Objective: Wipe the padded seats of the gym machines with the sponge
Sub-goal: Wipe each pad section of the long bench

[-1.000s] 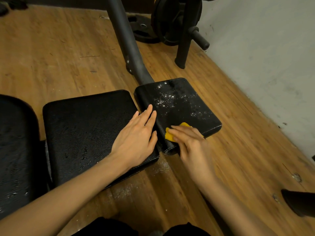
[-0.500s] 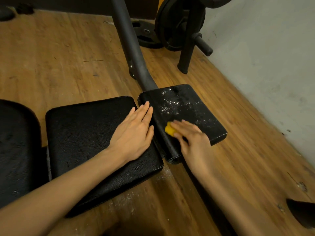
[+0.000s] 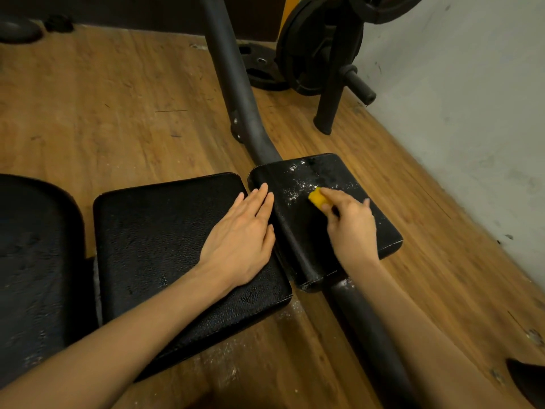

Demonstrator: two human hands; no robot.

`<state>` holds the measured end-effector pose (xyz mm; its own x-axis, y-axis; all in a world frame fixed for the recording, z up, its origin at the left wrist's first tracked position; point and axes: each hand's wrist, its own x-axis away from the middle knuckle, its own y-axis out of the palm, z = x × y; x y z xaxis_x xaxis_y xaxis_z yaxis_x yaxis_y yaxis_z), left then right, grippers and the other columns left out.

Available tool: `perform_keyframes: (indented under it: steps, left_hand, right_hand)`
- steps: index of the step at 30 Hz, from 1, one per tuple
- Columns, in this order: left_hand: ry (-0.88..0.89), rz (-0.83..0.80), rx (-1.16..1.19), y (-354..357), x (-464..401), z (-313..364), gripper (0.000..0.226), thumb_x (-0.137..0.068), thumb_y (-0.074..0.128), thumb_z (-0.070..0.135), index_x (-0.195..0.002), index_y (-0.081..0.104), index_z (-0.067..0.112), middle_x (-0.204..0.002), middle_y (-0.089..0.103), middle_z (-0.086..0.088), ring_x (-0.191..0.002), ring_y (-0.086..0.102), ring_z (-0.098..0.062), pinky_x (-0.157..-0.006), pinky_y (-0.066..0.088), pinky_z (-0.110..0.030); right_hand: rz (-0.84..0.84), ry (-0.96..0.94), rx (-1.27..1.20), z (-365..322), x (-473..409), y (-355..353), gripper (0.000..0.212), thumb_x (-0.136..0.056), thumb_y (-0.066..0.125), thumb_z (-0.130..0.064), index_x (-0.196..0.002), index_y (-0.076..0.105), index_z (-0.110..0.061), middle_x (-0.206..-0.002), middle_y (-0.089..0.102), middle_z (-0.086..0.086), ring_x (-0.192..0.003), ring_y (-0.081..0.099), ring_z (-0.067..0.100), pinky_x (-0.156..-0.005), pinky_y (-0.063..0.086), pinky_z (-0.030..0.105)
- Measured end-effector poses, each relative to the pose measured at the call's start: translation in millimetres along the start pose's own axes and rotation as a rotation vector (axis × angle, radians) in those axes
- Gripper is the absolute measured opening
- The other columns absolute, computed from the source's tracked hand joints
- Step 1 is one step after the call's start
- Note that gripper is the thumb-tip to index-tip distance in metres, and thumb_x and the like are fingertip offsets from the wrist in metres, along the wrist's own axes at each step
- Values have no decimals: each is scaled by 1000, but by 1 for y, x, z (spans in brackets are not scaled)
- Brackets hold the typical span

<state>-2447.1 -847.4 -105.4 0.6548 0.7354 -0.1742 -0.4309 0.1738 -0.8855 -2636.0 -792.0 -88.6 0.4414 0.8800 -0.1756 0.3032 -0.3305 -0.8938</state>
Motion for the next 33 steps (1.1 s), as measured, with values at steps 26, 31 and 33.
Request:
perform_keyframes:
  steps: [26, 31, 33]
  left_hand:
    - [-24, 52, 30, 5, -1, -2, 57, -104, 30, 29, -155, 15, 9, -163, 9, -7, -150, 6, -13, -117, -9, -22]
    - [-26, 50, 22, 5, -2, -1, 58, -104, 29, 30, -155, 13, 10, -164, 6, -7, -151, 4, -13, -119, -9, -23]
    - [-28, 42, 12, 5, -2, -1, 57, -103, 29, 29, -155, 14, 9, -164, 6, -7, -151, 5, -13, -119, -8, -24]
  right_hand:
    - [-93, -125, 18, -25, 66, -4, 48, -97, 53, -30, -142, 47, -17, -151, 38, -3, -145, 24, 11, -117, 18, 25]
    - [-165, -213, -50, -24, 15, 5, 41, -99, 46, -22, -140, 50, -20, -151, 39, -6, -145, 23, 10, -122, 17, 36]
    - [-142, -163, -46, -33, -13, 13, 43, -96, 48, -24, -138, 52, -21, -150, 42, -5, -145, 25, 10, -121, 20, 37]
